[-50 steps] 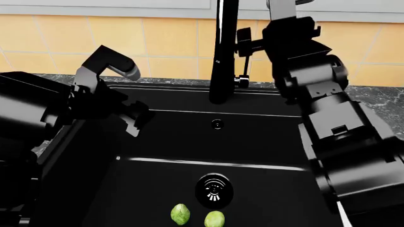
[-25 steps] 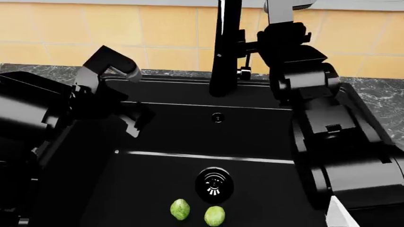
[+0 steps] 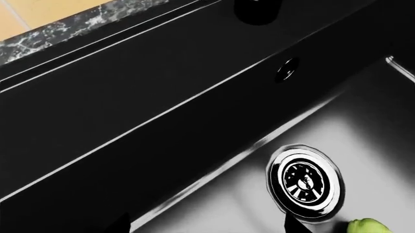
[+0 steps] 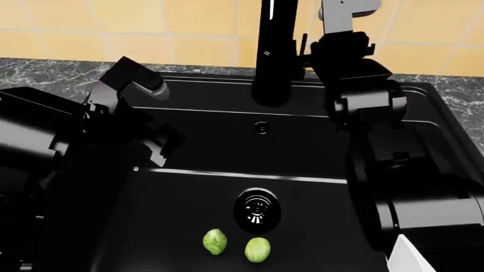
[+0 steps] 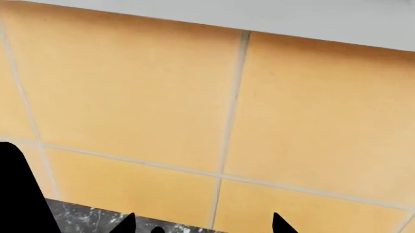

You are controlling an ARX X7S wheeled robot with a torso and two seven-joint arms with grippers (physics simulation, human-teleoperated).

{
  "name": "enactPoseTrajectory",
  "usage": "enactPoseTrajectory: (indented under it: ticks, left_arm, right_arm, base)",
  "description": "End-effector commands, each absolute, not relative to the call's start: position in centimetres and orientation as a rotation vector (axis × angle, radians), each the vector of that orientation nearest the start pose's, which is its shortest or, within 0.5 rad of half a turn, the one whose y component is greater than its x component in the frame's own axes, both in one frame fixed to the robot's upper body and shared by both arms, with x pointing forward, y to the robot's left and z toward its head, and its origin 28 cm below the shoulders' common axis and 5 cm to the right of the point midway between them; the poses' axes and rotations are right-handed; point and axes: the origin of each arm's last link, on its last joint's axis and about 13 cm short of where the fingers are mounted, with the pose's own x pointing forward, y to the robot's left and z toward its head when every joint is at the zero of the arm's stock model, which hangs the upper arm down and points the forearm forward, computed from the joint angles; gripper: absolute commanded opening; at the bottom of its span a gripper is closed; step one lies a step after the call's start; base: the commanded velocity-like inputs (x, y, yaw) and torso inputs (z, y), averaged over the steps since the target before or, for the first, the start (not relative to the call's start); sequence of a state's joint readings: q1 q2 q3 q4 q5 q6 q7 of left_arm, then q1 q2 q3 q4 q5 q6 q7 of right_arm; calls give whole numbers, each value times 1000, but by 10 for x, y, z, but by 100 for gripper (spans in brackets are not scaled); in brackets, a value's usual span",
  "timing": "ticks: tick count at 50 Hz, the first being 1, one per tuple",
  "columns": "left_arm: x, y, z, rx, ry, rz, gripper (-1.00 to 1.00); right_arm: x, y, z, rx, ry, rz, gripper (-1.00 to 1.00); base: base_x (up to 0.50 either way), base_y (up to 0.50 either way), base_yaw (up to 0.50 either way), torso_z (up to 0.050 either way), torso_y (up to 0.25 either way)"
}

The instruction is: Pick up the fruits and vegetables and place them in the sink. Turn on the sink faucet to wash them. Then turn the sink off and put them in the tray.

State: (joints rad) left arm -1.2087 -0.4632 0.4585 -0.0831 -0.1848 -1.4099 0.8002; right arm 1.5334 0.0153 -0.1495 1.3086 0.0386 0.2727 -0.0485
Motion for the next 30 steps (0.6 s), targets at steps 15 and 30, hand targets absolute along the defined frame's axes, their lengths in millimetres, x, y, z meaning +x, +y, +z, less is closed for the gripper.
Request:
enactPoseTrajectory:
  ticks: [15,30]
  left_arm:
    - [336,291,266,265,583,-593,100]
    - [336,291,266,260,580,-598,100]
  right_arm:
    - [438,-108,261,-133,84,-45,100]
    - [437,-117,258,-124,112,-107,100]
  base:
    - [0,0,0,0,0]
    - [0,0,0,0,0]
